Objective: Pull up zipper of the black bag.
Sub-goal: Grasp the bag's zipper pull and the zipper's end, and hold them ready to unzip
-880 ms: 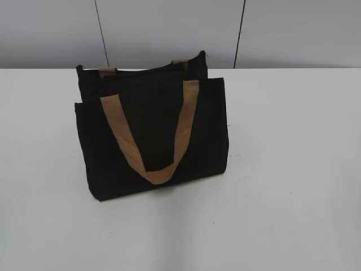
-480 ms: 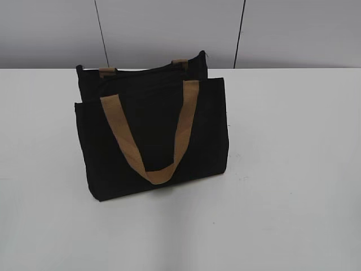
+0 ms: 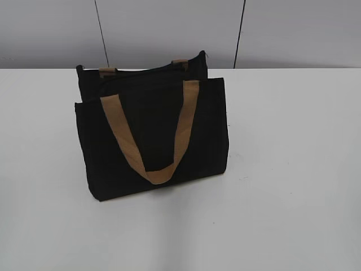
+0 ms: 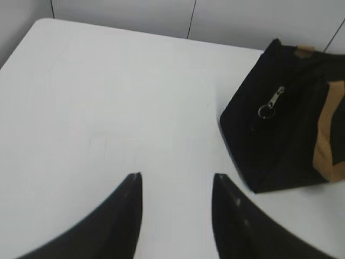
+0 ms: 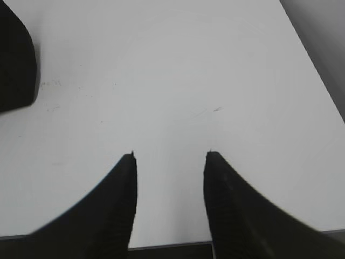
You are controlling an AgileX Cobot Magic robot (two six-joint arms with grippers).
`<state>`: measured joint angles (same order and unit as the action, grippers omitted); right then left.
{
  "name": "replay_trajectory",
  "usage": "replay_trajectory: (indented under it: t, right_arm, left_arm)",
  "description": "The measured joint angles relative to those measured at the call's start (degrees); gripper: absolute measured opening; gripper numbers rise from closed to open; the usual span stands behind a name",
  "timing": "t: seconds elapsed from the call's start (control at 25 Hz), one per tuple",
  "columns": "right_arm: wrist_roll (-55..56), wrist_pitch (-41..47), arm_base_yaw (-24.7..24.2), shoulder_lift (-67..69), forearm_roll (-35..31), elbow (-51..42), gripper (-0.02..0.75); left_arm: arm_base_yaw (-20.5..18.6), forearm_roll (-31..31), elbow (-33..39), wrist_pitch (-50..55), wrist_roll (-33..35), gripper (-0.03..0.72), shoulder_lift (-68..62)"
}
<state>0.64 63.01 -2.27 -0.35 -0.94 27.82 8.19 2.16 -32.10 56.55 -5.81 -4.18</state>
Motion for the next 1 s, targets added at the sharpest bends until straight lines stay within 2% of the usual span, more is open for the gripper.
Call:
replay_trajectory:
  t: [0.2,0.56,0.72,1.0]
  right_arm:
    - [0.00,0.00,0.00,0.00,0.00,0.00,0.328]
    - [0.00,0.00,0.00,0.00,0.00,0.00,0.328]
    - [0.00,0.00,0.00,0.00,0.00,0.00,0.328]
    - [0.00,0.00,0.00,0.00,-0.06,0.00,0.328]
  left_arm:
    - [0.00,0.00,-1.89,-14.47,1.96,0.432,-8.88]
    - [0.90,0.00,-1.28,-42.30,2.12,0.454,-28.14]
    - [1.84,0.58,3.17,-58.86,2.17,0.456,-35.08]
    - [2.23,0.58,15.64,-85.70,1.74,0.456,-49.80]
